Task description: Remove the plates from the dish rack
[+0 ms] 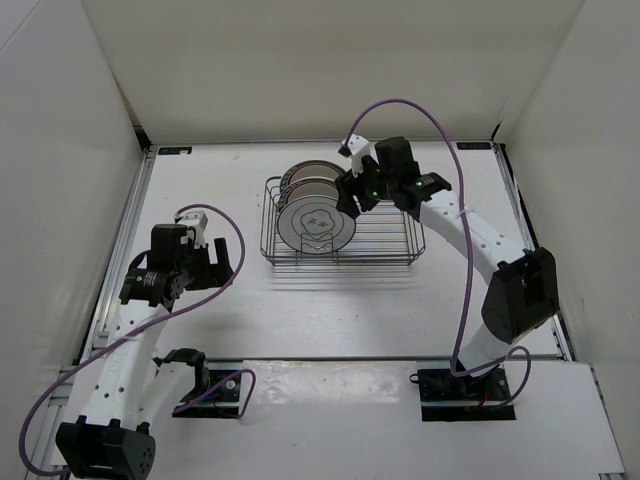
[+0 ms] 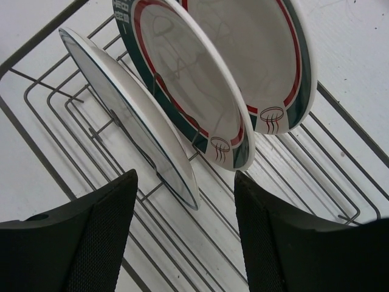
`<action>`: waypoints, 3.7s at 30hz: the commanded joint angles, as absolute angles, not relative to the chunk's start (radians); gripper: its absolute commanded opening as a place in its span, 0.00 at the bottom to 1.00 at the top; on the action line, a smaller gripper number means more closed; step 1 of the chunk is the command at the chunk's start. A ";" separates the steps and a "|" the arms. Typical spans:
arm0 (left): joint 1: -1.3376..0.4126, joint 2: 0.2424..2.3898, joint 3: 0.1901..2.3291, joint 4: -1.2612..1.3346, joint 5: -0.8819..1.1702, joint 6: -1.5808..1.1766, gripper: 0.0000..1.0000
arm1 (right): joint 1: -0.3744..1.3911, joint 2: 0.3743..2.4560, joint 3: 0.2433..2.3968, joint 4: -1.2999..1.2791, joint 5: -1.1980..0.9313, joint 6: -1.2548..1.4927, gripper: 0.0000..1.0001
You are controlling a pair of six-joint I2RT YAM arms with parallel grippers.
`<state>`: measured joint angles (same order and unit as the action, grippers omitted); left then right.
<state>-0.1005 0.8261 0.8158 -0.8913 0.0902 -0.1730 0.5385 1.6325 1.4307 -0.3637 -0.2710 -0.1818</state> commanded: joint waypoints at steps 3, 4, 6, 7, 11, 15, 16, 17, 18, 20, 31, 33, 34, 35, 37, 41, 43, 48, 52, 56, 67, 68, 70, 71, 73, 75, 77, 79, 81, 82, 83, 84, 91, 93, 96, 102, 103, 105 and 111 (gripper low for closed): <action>-0.104 0.819 0.811 -0.894 0.092 -0.172 1.00 | 0.548 1.640 1.419 -0.327 -0.276 -0.218 0.68; -0.103 0.818 0.813 -0.894 0.095 -0.172 1.00 | 0.552 1.640 1.411 -0.309 -0.273 -0.219 0.66; -0.103 0.821 0.815 -0.899 0.095 -0.172 1.00 | 0.555 1.646 1.405 -0.293 -0.275 -0.219 0.66; -0.104 0.822 0.813 -0.897 0.098 -0.172 1.00 | 0.557 1.644 1.404 -0.291 -0.264 -0.219 0.64; -0.103 0.819 0.813 -0.897 0.098 -0.172 1.00 | 0.568 1.658 1.410 -0.278 -0.250 -0.230 0.60; -0.104 0.815 0.811 -0.893 0.101 -0.175 1.00 | 0.578 1.695 1.439 -0.291 -0.219 -0.244 0.59; -0.103 0.815 0.808 -0.890 0.103 -0.175 1.00 | 0.577 1.697 1.443 -0.294 -0.215 -0.244 0.59; -0.103 0.815 0.808 -0.888 0.106 -0.175 1.00 | 0.583 1.701 1.445 -0.293 -0.212 -0.245 0.58; -0.103 0.815 0.808 -0.891 0.106 -0.175 1.00 | 0.580 1.704 1.448 -0.287 -0.209 -0.247 0.58; -0.103 0.819 0.810 -0.888 0.112 -0.172 1.00 | 0.586 1.709 1.445 -0.282 -0.203 -0.248 0.58; -0.103 0.831 0.810 -0.882 0.115 -0.169 1.00 | 0.612 1.749 1.486 -0.256 -0.127 -0.235 0.39; -0.104 0.836 0.810 -0.884 0.117 -0.170 1.00 | 0.617 1.752 1.489 -0.258 -0.118 -0.239 0.38; -0.103 0.836 0.810 -0.882 0.114 -0.169 1.00 | 0.621 1.755 1.493 -0.259 -0.104 -0.241 0.36; -0.104 0.835 0.810 -0.882 0.115 -0.170 1.00 | 0.621 1.755 1.494 -0.261 -0.100 -0.241 0.35; -0.103 0.835 0.810 -0.882 0.118 -0.170 1.00 | 0.627 1.756 1.496 -0.259 -0.074 -0.239 0.32; -0.103 0.836 0.811 -0.879 0.120 -0.169 1.00 | 0.633 1.753 1.499 -0.259 -0.048 -0.236 0.30; -0.104 0.838 0.808 -0.874 0.121 -0.169 1.00 | 0.634 1.749 1.497 -0.253 -0.032 -0.235 0.28; -0.104 0.868 0.816 -0.887 0.133 -0.172 1.00 | 0.641 1.759 1.520 -0.259 -0.021 -0.238 0.25; -0.103 0.844 0.808 -0.873 0.133 -0.167 1.00 | 0.643 1.749 1.532 -0.262 0.031 -0.245 0.19; -0.103 0.847 0.810 -0.870 0.147 -0.167 1.00 | 0.643 1.729 1.551 -0.250 0.046 -0.247 0.12; -0.104 0.836 0.808 -0.873 0.133 -0.166 1.00 | 0.649 1.691 1.618 -0.275 0.028 -0.307 0.02; -0.104 0.838 0.810 -0.874 0.133 -0.167 1.00 | 0.649 1.686 1.618 -0.275 0.029 -0.313 0.02; -0.103 0.838 0.811 -0.876 0.132 -0.167 1.00 | 0.650 1.657 1.617 -0.272 0.046 -0.319 0.01; -0.103 0.838 0.811 -0.876 0.135 -0.167 1.00 | 0.649 1.648 1.618 -0.272 0.051 -0.327 0.00; -0.106 0.830 0.808 -0.876 0.135 -0.167 1.00 | 0.649 1.603 1.611 -0.259 0.081 -0.328 0.00; -0.103 0.827 0.805 -0.870 0.137 -0.170 1.00 | 0.649 1.559 1.608 -0.245 0.104 -0.324 0.00; -0.103 0.827 0.807 -0.871 0.129 -0.170 1.00 | 0.647 1.499 1.606 -0.238 0.118 -0.311 0.00; -0.103 0.825 0.805 -0.874 0.130 -0.175 1.00 | 0.647 1.468 1.609 -0.250 0.103 -0.290 0.00; -0.103 0.827 0.805 -0.881 0.117 -0.190 1.00 | 0.649 1.414 1.618 -0.313 0.069 -0.273 0.00; -0.103 0.825 0.805 -0.882 0.115 -0.196 1.00 | 0.647 1.393 1.634 -0.339 0.010 -0.238 0.00; -0.104 0.825 0.802 -0.879 0.104 -0.199 1.00 | 0.646 1.370 1.638 -0.382 -0.021 -0.224 0.00; -0.104 0.825 0.804 -0.887 0.089 -0.212 1.00 | 0.646 1.359 1.640 -0.432 -0.041 -0.210 0.00; -0.112 0.828 0.799 -0.922 -0.026 -0.276 1.00 | 0.647 1.145 1.328 -0.531 -0.339 -0.008 0.00; -0.118 0.827 0.785 -0.917 -0.046 -0.304 1.00 | 0.649 1.079 1.246 -0.544 -0.399 0.035 0.00; -0.127 0.838 0.781 -0.916 -0.049 -0.314 1.00 | 0.650 1.020 1.137 -0.572 -0.468 0.055 0.00; -0.138 0.838 0.790 -0.939 -0.078 -0.339 1.00 | 0.646 0.921 1.011 -0.617 -0.413 0.066 0.00; -0.137 0.812 0.781 -0.934 -0.113 -0.341 1.00 | 0.647 0.913 0.965 -0.560 -0.404 0.099 0.00; -0.138 0.796 0.767 -0.936 -0.155 -0.370 1.00 | 0.644 0.882 0.890 -0.514 -0.387 0.162 0.00; -0.163 0.756 0.741 -0.960 -0.367 -0.483 1.00 | 0.646 0.861 0.704 -0.338 -0.400 0.314 0.00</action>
